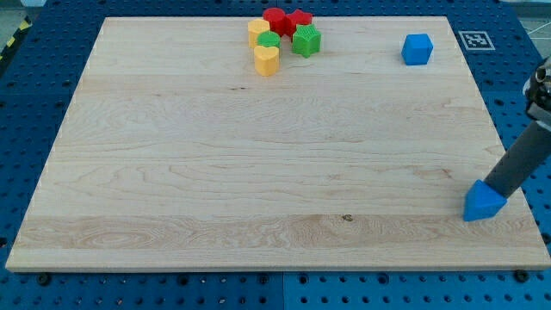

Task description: Move blue cube towards center

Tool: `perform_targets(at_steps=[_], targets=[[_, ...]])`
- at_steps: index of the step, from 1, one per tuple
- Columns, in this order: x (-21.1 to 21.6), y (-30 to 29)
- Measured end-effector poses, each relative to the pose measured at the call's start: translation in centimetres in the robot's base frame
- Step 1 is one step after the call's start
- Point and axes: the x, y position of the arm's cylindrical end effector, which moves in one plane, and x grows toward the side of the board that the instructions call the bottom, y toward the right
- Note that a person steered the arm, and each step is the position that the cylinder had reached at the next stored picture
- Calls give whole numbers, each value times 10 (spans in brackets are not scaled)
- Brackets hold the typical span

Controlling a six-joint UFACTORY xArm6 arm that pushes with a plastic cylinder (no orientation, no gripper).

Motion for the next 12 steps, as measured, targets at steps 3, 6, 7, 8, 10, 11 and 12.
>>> perform_targets(at_steps=[3,6,7,8,10,11,12], targets=[[-93,-8],[-209,3],[-254,11],[-316,5],[-331,-21],[-300,-21],[-272,-21]])
